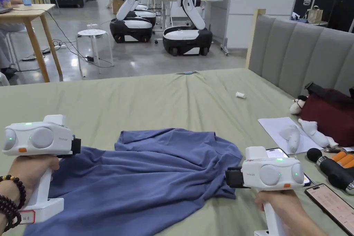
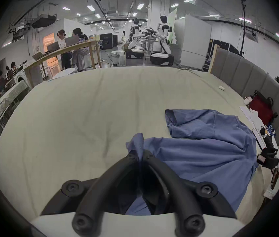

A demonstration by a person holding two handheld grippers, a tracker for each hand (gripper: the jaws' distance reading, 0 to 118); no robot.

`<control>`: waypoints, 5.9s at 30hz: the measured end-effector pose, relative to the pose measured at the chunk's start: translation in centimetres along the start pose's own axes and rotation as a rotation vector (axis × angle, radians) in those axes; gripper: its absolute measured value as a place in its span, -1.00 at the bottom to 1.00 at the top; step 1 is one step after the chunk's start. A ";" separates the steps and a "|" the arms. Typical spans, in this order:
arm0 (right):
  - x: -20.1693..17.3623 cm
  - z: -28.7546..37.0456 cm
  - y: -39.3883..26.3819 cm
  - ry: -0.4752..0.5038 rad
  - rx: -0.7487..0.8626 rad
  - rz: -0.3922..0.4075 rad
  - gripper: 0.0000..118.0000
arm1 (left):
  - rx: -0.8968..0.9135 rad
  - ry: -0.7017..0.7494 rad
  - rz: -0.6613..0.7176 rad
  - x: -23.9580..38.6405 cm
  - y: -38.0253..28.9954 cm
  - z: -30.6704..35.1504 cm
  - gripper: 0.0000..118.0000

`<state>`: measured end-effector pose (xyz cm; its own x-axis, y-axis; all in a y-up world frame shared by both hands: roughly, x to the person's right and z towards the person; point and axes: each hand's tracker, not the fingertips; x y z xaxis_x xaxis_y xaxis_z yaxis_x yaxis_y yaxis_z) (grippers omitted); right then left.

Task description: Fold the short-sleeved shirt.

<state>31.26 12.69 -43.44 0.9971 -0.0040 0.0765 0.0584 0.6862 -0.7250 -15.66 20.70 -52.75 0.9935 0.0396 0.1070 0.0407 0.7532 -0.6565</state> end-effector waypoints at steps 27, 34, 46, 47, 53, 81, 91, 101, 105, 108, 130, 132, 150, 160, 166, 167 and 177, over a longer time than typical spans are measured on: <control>-2.9 1.7 2.3 -0.071 0.145 0.182 -0.96 | -0.004 0.031 0.005 -0.7 -0.4 -0.6 -0.97; -4.0 3.2 5.8 -0.377 0.329 0.170 -0.96 | 0.110 0.090 0.084 -2.1 0.0 1.1 -0.97; -13.6 7.2 17.7 -0.112 0.589 0.200 -0.96 | 0.386 0.117 0.065 -1.6 7.4 5.9 -0.97; -14.6 7.6 19.5 -0.100 0.605 0.218 -0.96 | 0.404 0.122 0.058 -1.5 8.9 6.3 -0.97; -17.0 10.6 29.0 -0.117 0.715 0.245 -0.96 | 0.540 0.232 -0.063 -1.4 17.8 9.3 -0.97; -18.6 5.3 35.4 -0.101 0.677 0.167 -0.96 | 0.564 0.311 0.094 -7.6 19.8 4.9 -0.97; -16.8 7.7 29.4 -0.069 0.677 0.173 -0.96 | 0.485 0.292 0.099 -7.9 13.6 5.6 -0.97; -11.6 12.3 13.2 -0.087 0.607 0.243 -0.96 | 0.377 0.256 0.076 -7.4 0.0 12.8 -0.97; -9.4 12.5 5.5 -0.062 0.480 0.259 -0.96 | 0.294 0.230 0.023 -6.8 -7.4 13.9 -0.97; -7.6 12.9 0.6 -0.058 0.409 0.239 -0.96 | 0.264 0.212 0.016 -6.6 -12.5 15.0 -0.97; -5.3 13.0 -4.6 -0.089 0.299 0.190 0.87 | 0.139 0.211 -0.015 -6.9 -19.4 13.5 0.99; -5.6 14.6 -4.0 -0.079 0.309 0.209 0.91 | 0.156 0.208 -0.013 -6.9 -18.4 14.2 0.93; -12.0 11.9 -1.8 0.036 0.302 0.281 -1.00 | 0.000 0.270 0.128 -10.4 -20.6 13.6 0.50; -13.6 10.8 -1.8 0.047 0.281 0.300 -1.00 | -0.023 0.265 0.151 -10.1 -22.2 11.3 0.30; -13.6 10.7 -1.8 0.048 0.274 0.300 -1.00 | -0.067 0.240 0.093 -8.6 -21.7 11.3 -0.97; -13.5 11.0 -2.0 0.048 0.274 0.298 -1.00 | -0.084 0.230 0.090 -8.3 -21.7 11.1 -0.98; -13.0 11.3 0.5 0.057 0.301 0.307 -1.00 | 0.056 0.219 0.092 -8.0 -18.4 14.3 -0.98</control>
<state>17.76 21.28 -37.10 0.9676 0.1990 -0.1553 -0.2498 0.8433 -0.4758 -25.89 15.94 -30.88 0.9924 -0.0291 -0.1194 -0.0507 0.7884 -0.6131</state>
